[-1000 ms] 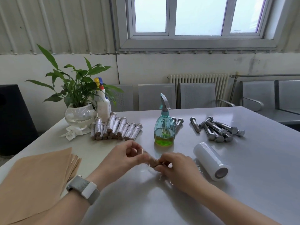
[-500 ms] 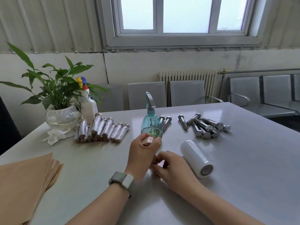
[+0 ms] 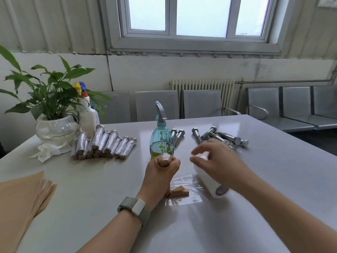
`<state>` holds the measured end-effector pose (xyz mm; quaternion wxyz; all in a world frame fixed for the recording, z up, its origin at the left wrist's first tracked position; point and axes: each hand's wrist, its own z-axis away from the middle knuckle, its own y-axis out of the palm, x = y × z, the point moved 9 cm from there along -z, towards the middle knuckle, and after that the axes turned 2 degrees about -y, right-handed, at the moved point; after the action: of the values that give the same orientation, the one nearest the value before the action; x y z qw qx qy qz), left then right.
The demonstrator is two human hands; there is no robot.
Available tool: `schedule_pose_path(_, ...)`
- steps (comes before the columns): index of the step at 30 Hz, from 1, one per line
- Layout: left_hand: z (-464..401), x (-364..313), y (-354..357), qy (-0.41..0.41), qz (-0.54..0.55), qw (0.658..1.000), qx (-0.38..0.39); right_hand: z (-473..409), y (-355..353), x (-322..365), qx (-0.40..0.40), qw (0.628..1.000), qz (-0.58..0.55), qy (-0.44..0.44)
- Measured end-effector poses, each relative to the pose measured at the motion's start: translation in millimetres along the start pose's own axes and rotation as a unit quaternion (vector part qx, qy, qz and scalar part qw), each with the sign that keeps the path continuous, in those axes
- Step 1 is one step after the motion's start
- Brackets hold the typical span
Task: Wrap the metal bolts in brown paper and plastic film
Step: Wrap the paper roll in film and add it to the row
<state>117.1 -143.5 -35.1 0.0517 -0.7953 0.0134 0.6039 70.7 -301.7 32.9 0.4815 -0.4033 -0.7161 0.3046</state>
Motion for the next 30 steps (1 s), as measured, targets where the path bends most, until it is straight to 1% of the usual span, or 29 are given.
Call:
schedule_pose_path(1, 1.1, 3.4, 0.2, -0.011, -0.003, 1.0, -0.001, -0.1, -6.1, -17.5, 0.011, 0.998, 0.043, 0.045)
schedule_pose_path(3, 2.9, 10.2, 2.4, -0.034, -0.009, 0.999, 0.002, 6.3, 5.3, -49.5, 0.107, 0.978, 0.114, 0.141)
schedule_pose_path(4, 3.0, 11.1, 3.0, -0.036, -0.021, 0.999, 0.005, 11.8, 15.3, -57.4, 0.156, 0.965, 0.116, 0.174)
schedule_pose_path(5, 2.3, 10.9, 3.5, -0.031, -0.036, 0.999, 0.009, 16.4, 24.6, -59.9, 0.19, 0.957, 0.091, 0.2)
schedule_pose_path(6, 1.3, 9.4, 3.6, -0.023, -0.053, 0.998, 0.01, 17.9, 31.3, -59.2, 0.207, 0.953, 0.067, 0.21)
schedule_pose_path(8, 1.5, 7.5, 2.1, -0.018, -0.077, 0.997, 0.011, 14.2, 35.2, -59.9, 0.204, 0.955, 0.035, 0.213)
schedule_pose_path(9, 1.9, 8.3, 2.7, -0.023, -0.075, 0.997, 0.016, 13.2, 34.7, -61.4, 0.196, 0.954, -0.01, 0.228)
schedule_pose_path(10, 2.9, 10.3, 5.0, -0.036, -0.057, 0.997, 0.026, 13.2, 35.1, -63.5, 0.188, 0.945, -0.094, 0.252)
schedule_pose_path(11, 4.3, 12.0, 9.2, -0.06, -0.019, 0.997, 0.038, 13.5, 35.7, -65.1, 0.178, 0.922, -0.201, 0.277)
schedule_pose_path(12, 6.5, 12.6, 14.2, -0.085, 0.03, 0.994, 0.053, 13.1, 35.8, -63.3, 0.17, 0.891, -0.302, 0.294)
schedule_pose_path(13, 8.1, 11.4, 18.6, -0.1, 0.067, 0.99, 0.069, 12.0, 35.3, -57.6, 0.168, 0.863, -0.371, 0.298)
schedule_pose_path(14, 8.1, 8.9, 21.4, -0.092, 0.075, 0.989, 0.085, 10.8, 35.7, -50.5, 0.174, 0.846, -0.408, 0.295)
schedule_pose_path(17, 7.3, -1.4, 30.4, -0.024, 0.049, 0.989, 0.138, 5.9, 44.1, -32.2, 0.193, 0.815, -0.464, 0.289)
schedule_pose_path(18, 7.3, -1.0, 32.6, -0.016, 0.058, 0.987, 0.149, 4.7, 46.4, -27.7, 0.201, 0.807, -0.474, 0.29)
schedule_pose_path(20, 7.8, 4.1, 35.4, -0.033, 0.08, 0.982, 0.168, 3.1, 46.5, -24.3, 0.21, 0.802, -0.477, 0.293)
schedule_pose_path(24, 5.6, 7.0, 36.5, -0.031, 0.02, 0.984, 0.174, 3.2, 41.6, -27.8, 0.201, 0.792, -0.484, 0.313)
schedule_pose_path(27, 7.8, 1.5, 39.0, -0.001, -0.007, 0.985, 0.172, 2.5, 42.8, -27.8, 0.199, 0.791, -0.489, 0.309)
schedule_pose_path(30, 8.3, -1.7, 34.3, -0.026, 0.04, 0.984, 0.174, 4.2, 40.4, -26.1, 0.191, 0.79, -0.495, 0.307)
